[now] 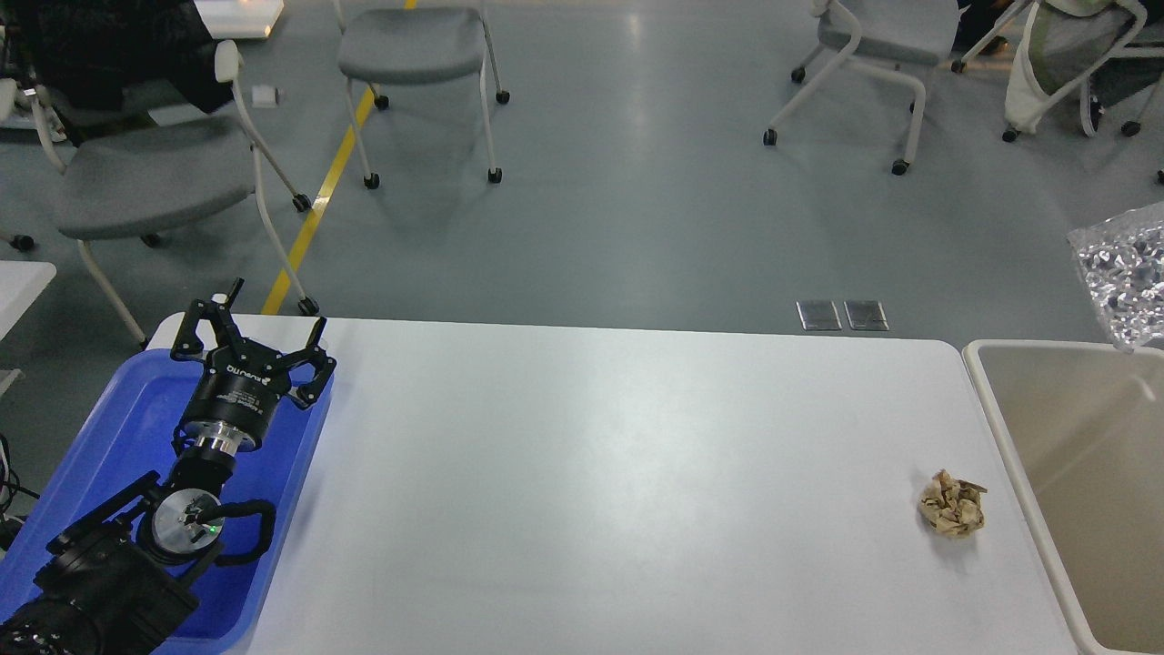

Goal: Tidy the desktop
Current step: 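Lift the foil ball and carry it to the white bin, then open the right gripper to drop the foil into the bin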

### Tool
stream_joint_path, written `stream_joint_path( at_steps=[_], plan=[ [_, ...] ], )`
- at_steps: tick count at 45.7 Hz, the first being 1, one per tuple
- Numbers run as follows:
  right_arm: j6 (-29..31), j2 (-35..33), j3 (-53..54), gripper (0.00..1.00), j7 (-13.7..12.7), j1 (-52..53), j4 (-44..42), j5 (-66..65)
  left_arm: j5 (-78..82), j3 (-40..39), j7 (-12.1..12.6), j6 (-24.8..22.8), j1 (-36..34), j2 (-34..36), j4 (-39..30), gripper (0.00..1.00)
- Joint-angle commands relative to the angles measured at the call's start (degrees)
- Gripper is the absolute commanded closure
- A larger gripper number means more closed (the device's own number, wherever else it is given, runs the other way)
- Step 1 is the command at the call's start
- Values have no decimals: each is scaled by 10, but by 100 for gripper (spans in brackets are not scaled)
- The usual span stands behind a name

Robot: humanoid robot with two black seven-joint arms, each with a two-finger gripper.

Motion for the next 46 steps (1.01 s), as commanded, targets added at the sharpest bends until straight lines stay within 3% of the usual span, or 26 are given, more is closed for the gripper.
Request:
stream_joint_path(
  at_steps=[1,9,18,28,46],
  plan=[
    [-144,107,2,100,-1,-45,-138,90,0,0,0,0,0,0,0,0],
    [-253,149,2,100,-3,-77,-138,144,0,0,0,0,2,0,0,0],
    [-320,191,2,100,-17,-99,-150,185,0,0,0,0,0,0,0,0],
    [-339,231,2,100,-20,-117,-171,222,0,0,0,0,0,0,0,0],
    [-329,238,17,100,-18,-150,-165,239,0,0,0,0,0,0,0,0]
  ],
)
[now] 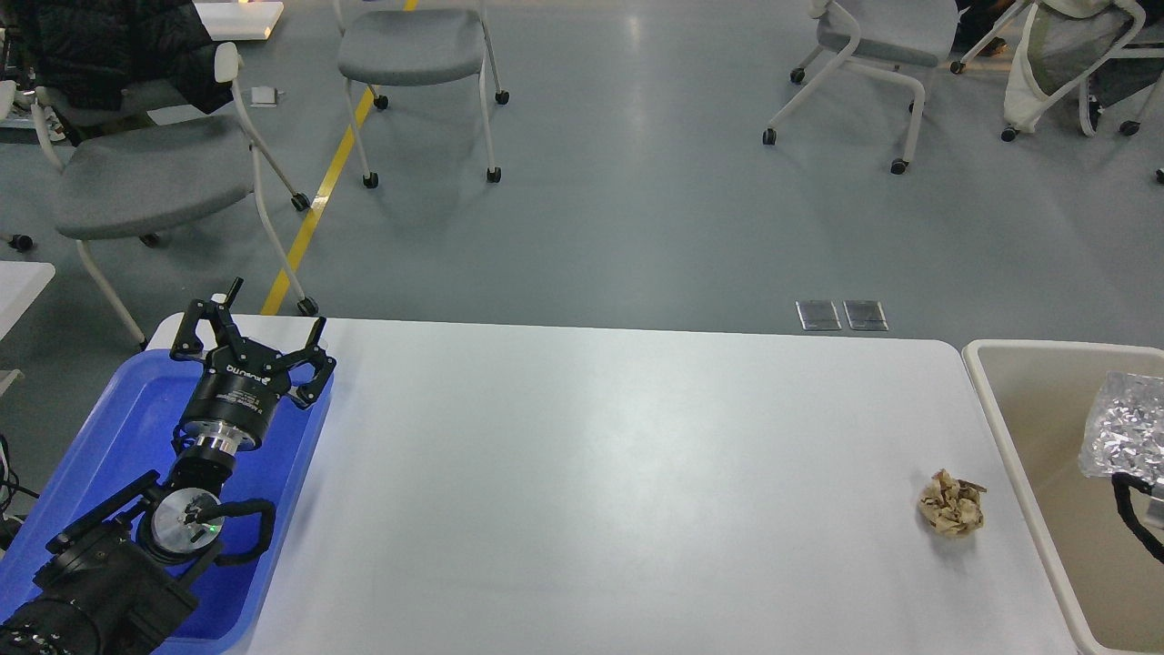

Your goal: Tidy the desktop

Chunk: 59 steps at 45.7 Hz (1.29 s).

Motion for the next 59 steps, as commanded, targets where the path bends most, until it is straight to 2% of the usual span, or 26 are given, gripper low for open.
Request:
stream_joint_path(
  at_steps=[1,2,4,6,7,8,9,10,11,20,30,35,41,48,53,59],
  plan=[
    [0,9,7,100,0,-16,-1,11,0,0,0,0,0,0,0,0],
    [2,9,8,99,0,-16,-1,12,0,0,0,0,0,0,0,0],
    [10,7,7,78,1,-16,-2,11,0,0,0,0,0,0,0,0],
    [16,5,7,69,3,-16,-3,11,0,0,0,0,0,0,0,0],
    [20,4,7,61,3,-15,-3,12,0,0,0,0,0,0,0,0],
    [23,3,7,49,3,-15,-4,11,0,0,0,0,0,0,0,0],
    [26,2,7,33,3,-15,-4,12,0,0,0,0,0,0,0,0],
    [32,2,7,9,4,-14,-4,12,0,0,0,0,0,0,0,0],
    [38,0,7,0,5,-14,-4,12,0,0,0,0,0,0,0,0],
    [52,-8,8,0,6,-5,-3,10,0,0,0,0,0,0,0,0],
    [54,-11,8,0,8,55,8,10,0,0,0,0,0,0,0,0],
    [77,-40,11,0,8,100,32,11,-1,1,0,2,0,0,1,0],
    [141,-91,49,0,8,136,108,11,-1,1,0,3,0,0,1,0],
    [263,-137,215,0,10,136,216,11,-1,1,0,3,0,0,0,0],
    [374,-136,313,0,11,107,271,11,-1,1,0,3,0,0,0,0],
    [461,-113,358,0,11,92,310,12,-2,1,0,3,0,0,0,0]
  ],
)
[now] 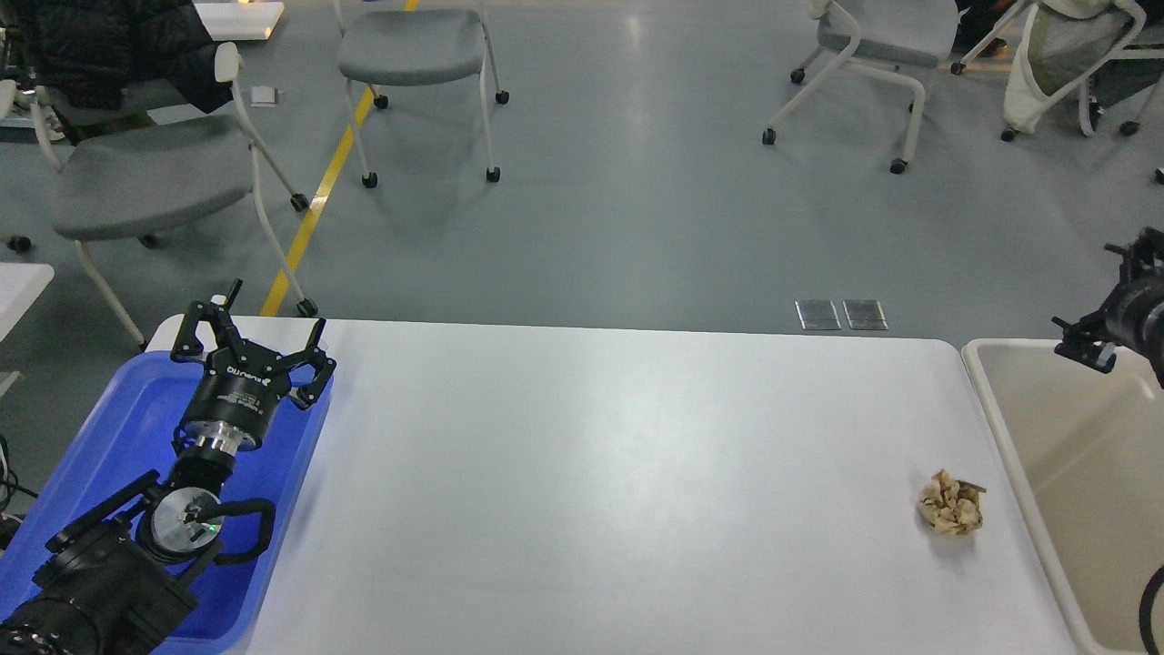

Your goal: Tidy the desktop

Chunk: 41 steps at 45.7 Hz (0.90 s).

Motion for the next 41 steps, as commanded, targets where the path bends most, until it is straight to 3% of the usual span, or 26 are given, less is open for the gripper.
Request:
stream_joint_path(
  at_steps=[1,17,24,41],
  plan=[
    [176,9,132,0,1,-18,101,2,-1,0,0,0,0,0,0,0],
    [206,149,174,0,7,-61,135,2,-1,0,0,0,0,0,0,0],
    [214,202,174,0,33,-94,135,2,-1,0,0,0,0,0,0,0],
    [223,246,172,0,45,-170,129,1,-1,0,0,0,0,0,0,0]
  ],
)
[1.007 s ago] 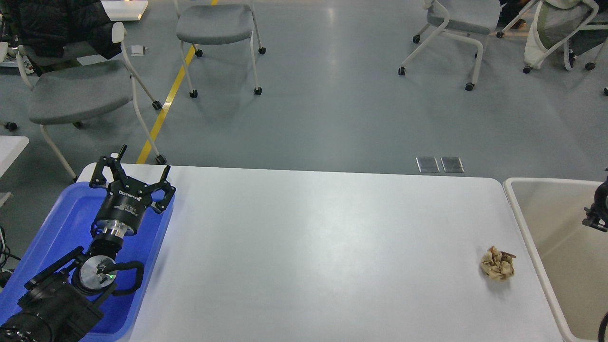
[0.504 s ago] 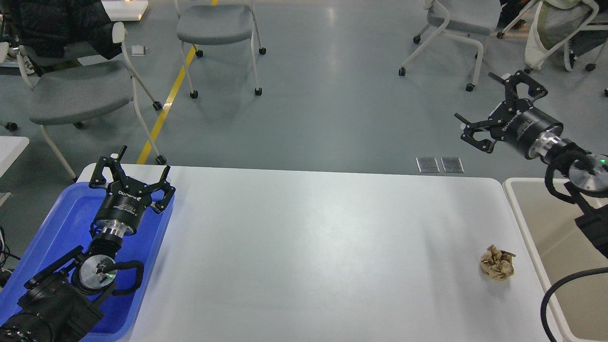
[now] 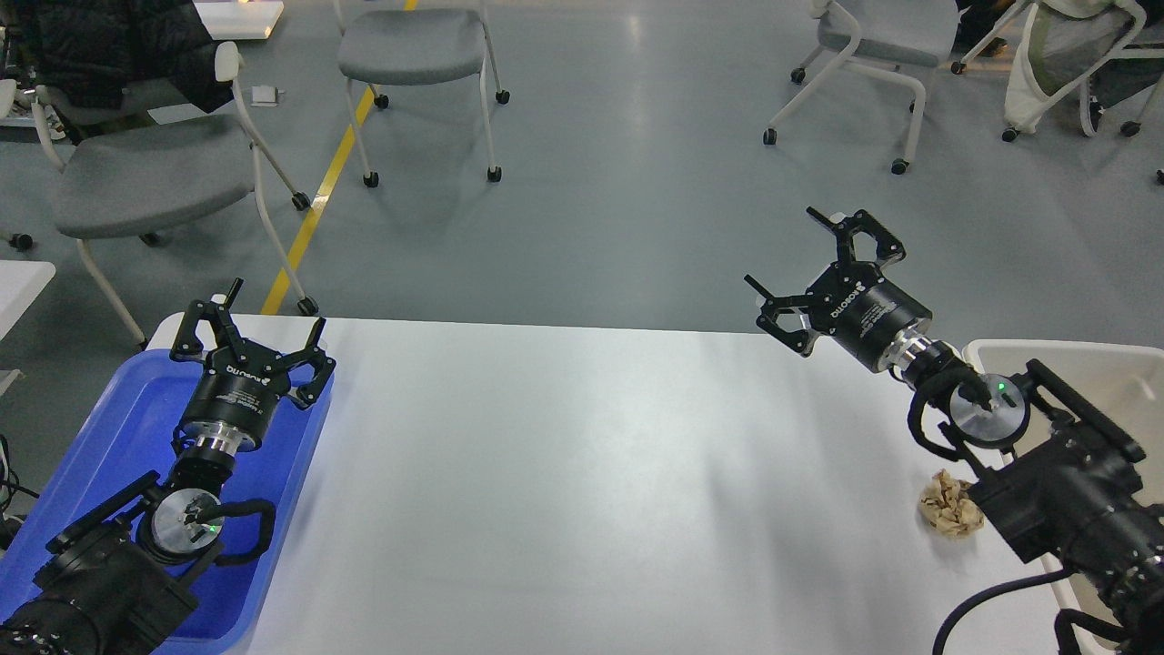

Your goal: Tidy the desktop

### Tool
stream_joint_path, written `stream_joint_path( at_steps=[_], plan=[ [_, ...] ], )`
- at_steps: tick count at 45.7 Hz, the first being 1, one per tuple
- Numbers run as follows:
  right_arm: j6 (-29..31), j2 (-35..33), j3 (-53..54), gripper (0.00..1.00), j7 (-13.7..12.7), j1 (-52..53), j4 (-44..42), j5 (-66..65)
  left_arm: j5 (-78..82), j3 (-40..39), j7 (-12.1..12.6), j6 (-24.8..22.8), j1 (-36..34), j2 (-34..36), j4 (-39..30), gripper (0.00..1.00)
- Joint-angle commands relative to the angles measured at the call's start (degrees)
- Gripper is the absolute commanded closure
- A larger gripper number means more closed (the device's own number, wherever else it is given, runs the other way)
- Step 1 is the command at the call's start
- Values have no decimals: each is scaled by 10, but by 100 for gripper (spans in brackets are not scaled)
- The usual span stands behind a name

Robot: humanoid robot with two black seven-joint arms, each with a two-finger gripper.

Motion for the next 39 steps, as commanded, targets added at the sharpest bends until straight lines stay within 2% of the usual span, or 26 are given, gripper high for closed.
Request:
stream_joint_path(
  at_steps=[1,39],
  plan=[
    [7,34,2,0,7,-49,0,0,0,0,0,0,0,0,0,0],
    [16,36,-2,0,7,-72,-1,0,1,-1,0,0,0,0,1,0]
  ],
)
